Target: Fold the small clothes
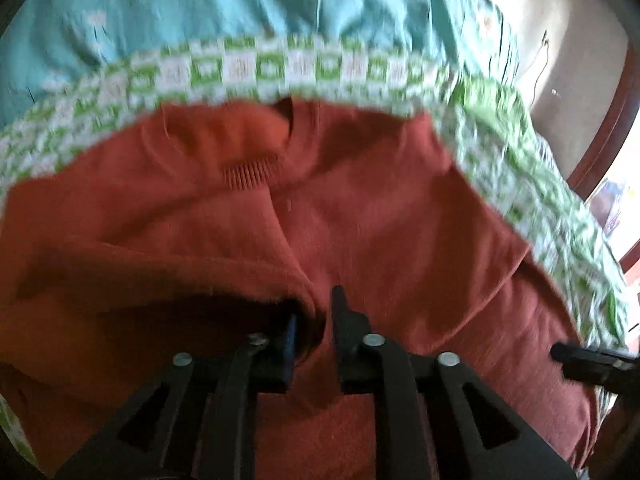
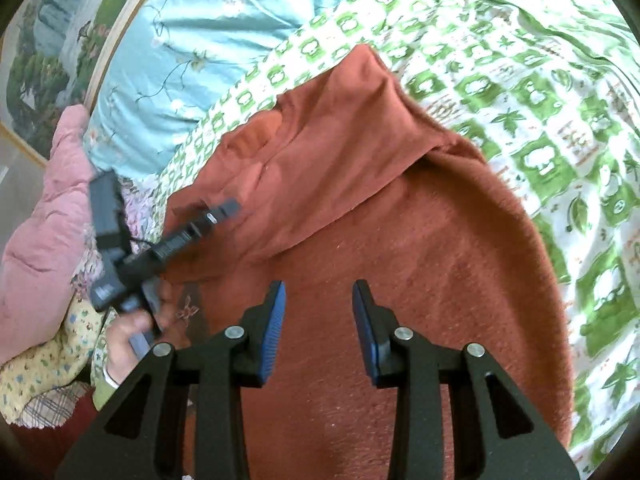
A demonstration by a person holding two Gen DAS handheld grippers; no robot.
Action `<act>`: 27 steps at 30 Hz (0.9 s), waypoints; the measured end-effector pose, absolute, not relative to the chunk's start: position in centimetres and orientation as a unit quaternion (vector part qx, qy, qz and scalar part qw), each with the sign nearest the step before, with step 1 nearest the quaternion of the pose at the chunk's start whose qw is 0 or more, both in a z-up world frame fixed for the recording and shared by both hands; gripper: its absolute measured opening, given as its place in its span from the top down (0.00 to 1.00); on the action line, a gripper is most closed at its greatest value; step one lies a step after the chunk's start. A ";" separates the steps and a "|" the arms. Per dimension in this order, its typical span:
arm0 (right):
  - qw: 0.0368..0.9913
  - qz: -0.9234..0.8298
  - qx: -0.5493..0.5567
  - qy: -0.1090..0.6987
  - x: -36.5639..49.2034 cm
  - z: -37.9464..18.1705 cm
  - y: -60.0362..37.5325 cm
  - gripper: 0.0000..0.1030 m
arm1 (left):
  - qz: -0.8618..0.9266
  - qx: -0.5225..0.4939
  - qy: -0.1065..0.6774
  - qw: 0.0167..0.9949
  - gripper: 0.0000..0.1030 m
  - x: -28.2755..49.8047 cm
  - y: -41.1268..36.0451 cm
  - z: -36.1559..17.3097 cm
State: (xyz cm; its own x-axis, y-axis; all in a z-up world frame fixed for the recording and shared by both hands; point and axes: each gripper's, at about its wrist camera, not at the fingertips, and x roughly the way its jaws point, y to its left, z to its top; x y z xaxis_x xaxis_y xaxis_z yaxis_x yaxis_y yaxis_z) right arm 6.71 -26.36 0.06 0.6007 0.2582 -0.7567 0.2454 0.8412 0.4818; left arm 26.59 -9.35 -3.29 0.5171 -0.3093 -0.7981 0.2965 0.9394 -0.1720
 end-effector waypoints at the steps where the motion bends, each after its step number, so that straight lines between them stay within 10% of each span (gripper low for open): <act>1: 0.850 0.003 0.281 0.446 6.7 0.1 -26.4 0.65 | -0.175 -0.007 0.463 0.869 0.78 26.1 -9.3 -3.7; 5: 0.852 0.010 0.274 0.447 7.3 0.1 -25.7 0.64 | -0.176 -0.017 0.464 0.868 0.46 23.6 -7.7 -3.5; 27: 0.862 0.104 -0.149 0.473 22.7 -4.1 -7.6 0.53 | 0.074 -0.092 0.472 0.874 0.37 20.4 14.3 -4.4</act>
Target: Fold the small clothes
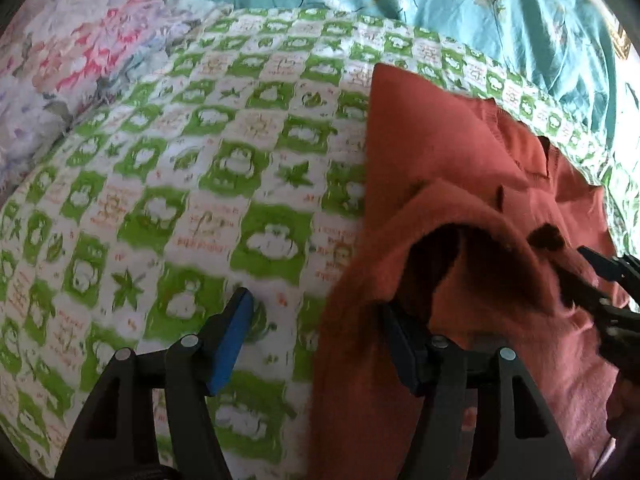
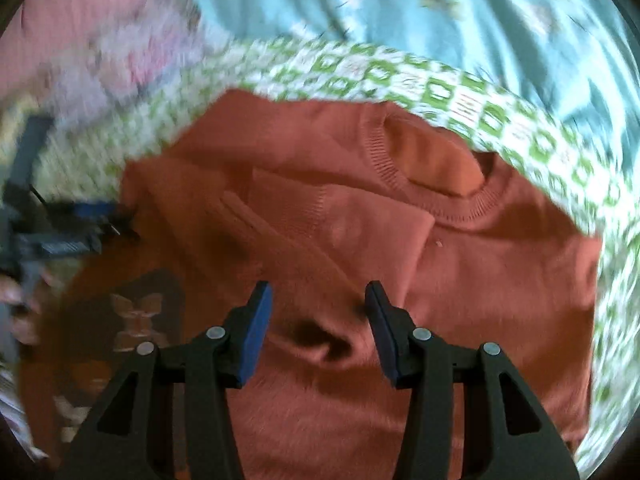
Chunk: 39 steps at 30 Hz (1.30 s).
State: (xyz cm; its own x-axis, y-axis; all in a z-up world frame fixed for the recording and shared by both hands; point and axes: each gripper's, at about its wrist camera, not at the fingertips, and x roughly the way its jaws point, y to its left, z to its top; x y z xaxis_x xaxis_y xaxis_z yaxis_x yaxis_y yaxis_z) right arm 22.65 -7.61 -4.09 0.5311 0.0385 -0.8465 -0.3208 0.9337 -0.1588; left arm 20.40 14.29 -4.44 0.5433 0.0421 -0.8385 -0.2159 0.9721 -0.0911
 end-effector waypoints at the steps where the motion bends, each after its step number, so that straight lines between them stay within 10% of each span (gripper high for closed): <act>1: 0.861 0.097 -0.159 0.472 23.0 -4.5 -7.6 0.65 | 0.077 -0.088 0.471 0.874 0.37 20.8 13.9 -4.4; 3: 0.868 0.081 -0.139 0.469 23.9 -4.7 -8.5 0.93 | 0.083 -0.083 0.467 0.876 0.39 21.3 13.5 -4.1; 12: 0.918 -0.051 0.132 0.371 18.6 2.2 -24.3 0.94 | 0.081 -0.110 0.457 0.879 0.42 20.9 12.9 -3.6; 23: 0.887 -0.046 0.163 0.430 17.3 -1.6 -26.2 0.94 | 0.088 -0.131 0.463 0.872 0.42 19.6 13.7 -4.3; 27: 0.868 -0.038 0.211 0.448 16.6 -2.9 -27.3 0.88 | 0.060 -0.120 0.471 0.872 0.43 19.0 13.8 -3.8; 31: 0.871 -0.049 0.238 0.428 15.7 -1.9 -28.8 0.62 | -0.031 -0.149 0.477 0.865 0.43 17.7 14.7 -1.8; 39: 0.871 -0.073 0.271 0.403 15.3 -1.4 -31.4 0.60 | -0.040 -0.175 0.461 0.869 0.26 24.4 15.8 1.1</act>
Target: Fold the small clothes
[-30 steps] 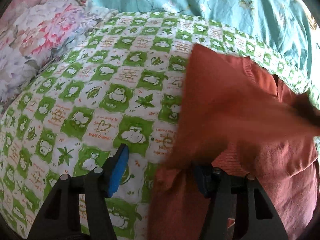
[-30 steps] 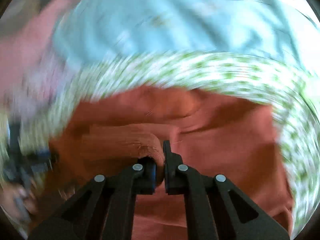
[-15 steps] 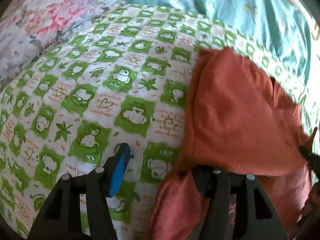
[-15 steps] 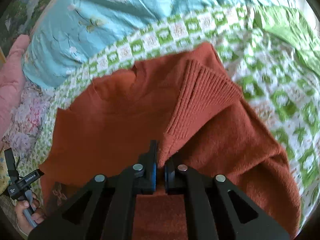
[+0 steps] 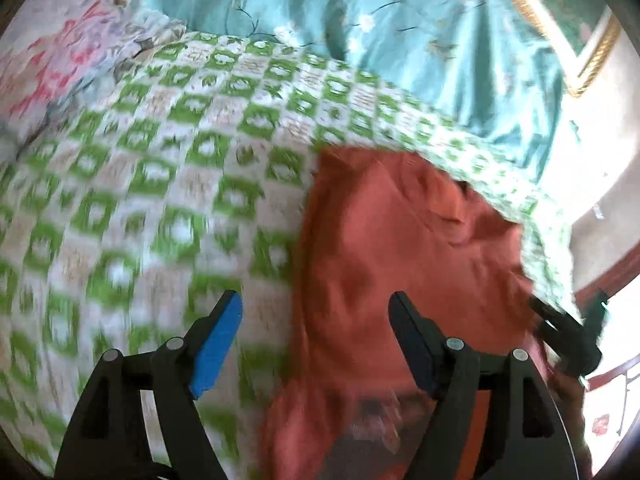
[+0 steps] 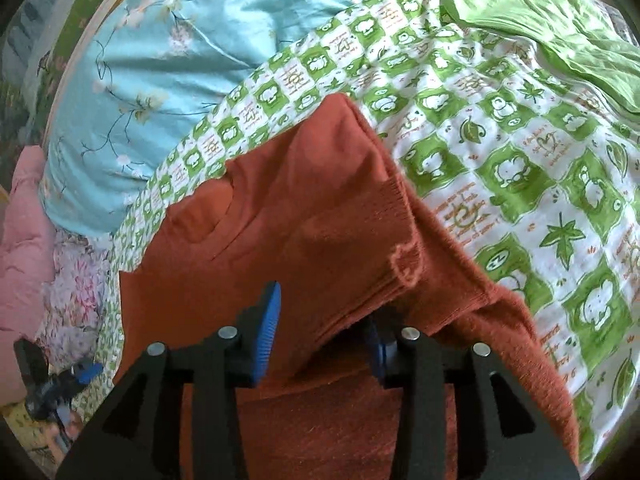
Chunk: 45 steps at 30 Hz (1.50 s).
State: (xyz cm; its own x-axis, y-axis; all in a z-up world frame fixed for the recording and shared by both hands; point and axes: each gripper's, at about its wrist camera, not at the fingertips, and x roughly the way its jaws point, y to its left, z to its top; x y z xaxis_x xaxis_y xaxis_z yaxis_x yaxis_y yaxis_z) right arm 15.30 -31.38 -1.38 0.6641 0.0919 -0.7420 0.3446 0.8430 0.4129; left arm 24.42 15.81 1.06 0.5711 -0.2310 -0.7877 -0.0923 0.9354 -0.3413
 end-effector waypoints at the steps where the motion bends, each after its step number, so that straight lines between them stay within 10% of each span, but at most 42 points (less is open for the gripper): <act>1: 0.872 -0.072 0.270 0.403 15.2 -1.4 -31.4 0.60 | -0.026 -0.169 0.467 0.868 0.26 26.0 15.9 0.7; 4: 0.875 -0.070 0.259 0.404 15.1 -1.4 -31.3 0.82 | -0.014 -0.184 0.492 0.851 0.29 30.0 16.7 -1.2; 11: 0.869 -0.055 0.256 0.420 15.2 -1.8 -31.4 0.83 | -0.022 -0.140 0.529 0.837 0.32 35.8 14.4 -3.7; 13: 0.870 -0.054 0.253 0.420 15.2 -1.9 -31.3 0.83 | -0.025 -0.122 0.525 0.842 0.45 36.3 13.9 -3.8; 15: 0.871 -0.051 0.248 0.422 15.3 -2.1 -31.2 0.83 | -0.048 -0.134 0.512 0.847 0.91 36.6 14.0 -3.2; 19: 0.890 -0.044 0.215 0.400 15.3 -0.7 -30.4 0.92 | -0.035 -0.129 0.427 0.894 0.93 34.8 15.1 -0.2; 45: 0.889 -0.077 0.193 0.408 11.8 1.9 -31.2 0.89 | -0.010 -0.121 0.462 0.878 0.79 25.6 14.4 0.5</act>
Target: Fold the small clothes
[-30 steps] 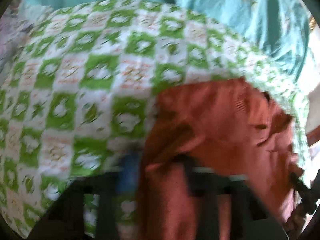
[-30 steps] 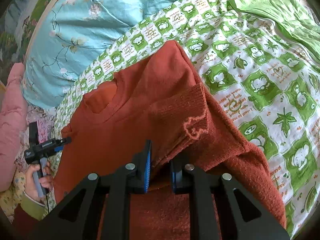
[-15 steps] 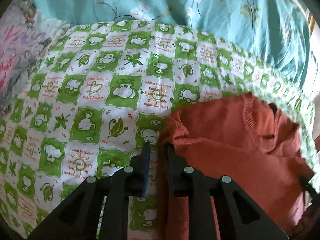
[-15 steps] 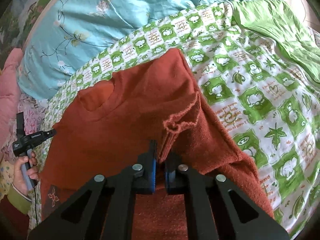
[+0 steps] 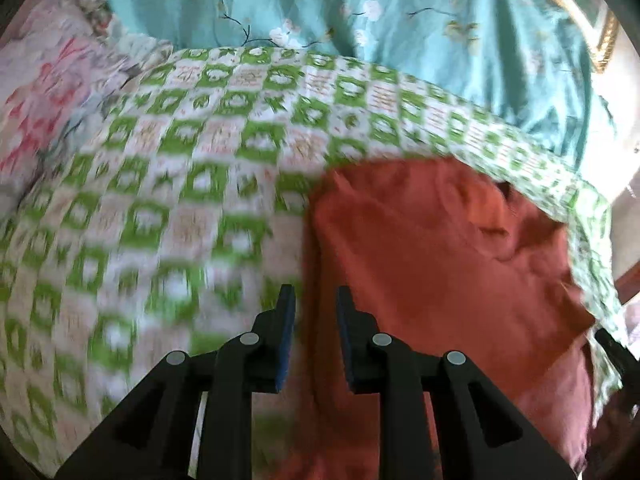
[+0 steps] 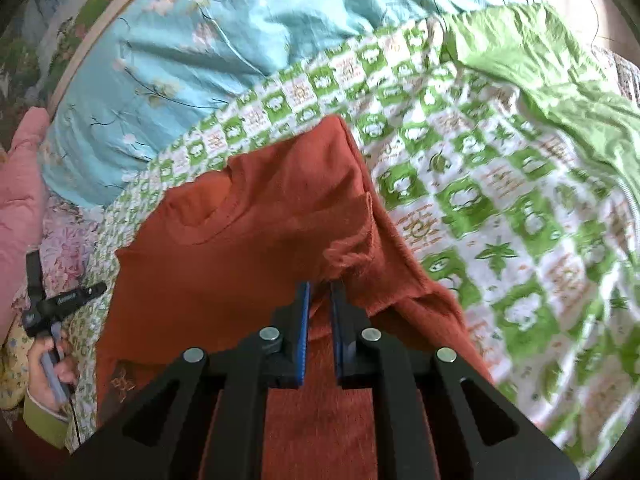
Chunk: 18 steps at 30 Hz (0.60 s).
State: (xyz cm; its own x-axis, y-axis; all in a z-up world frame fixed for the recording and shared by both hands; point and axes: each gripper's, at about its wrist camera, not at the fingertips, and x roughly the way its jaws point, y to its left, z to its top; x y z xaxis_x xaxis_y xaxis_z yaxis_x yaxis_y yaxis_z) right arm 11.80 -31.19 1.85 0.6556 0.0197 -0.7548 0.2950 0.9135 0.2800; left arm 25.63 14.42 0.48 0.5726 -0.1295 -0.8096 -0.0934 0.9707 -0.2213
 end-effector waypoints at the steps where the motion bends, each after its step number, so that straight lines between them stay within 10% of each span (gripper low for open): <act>1: 0.890 -0.075 0.193 0.406 11.4 2.1 -31.1 0.89 | -0.015 -0.123 0.462 0.878 0.78 24.5 14.0 0.6; 8: 0.893 -0.046 0.180 0.409 8.1 4.0 -29.7 0.88 | -0.045 -0.143 0.471 0.869 0.67 15.6 11.5 1.4; 12: 0.894 -0.025 0.176 0.412 5.0 4.8 -29.1 0.61 | -0.048 -0.148 0.480 0.863 0.58 10.4 10.8 1.2; 18: 0.893 0.007 0.157 0.422 -0.1 5.7 -28.4 0.58 | -0.049 -0.159 0.495 0.853 0.50 3.4 11.8 0.6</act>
State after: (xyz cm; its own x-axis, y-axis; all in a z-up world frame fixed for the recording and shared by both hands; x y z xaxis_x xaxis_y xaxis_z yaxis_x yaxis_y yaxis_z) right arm -0.06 -28.43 5.71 0.6435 0.1459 -0.7514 0.1200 0.9503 0.2873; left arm 3.39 11.76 0.56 0.5045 -0.2406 -0.8292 -0.0748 0.9446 -0.3195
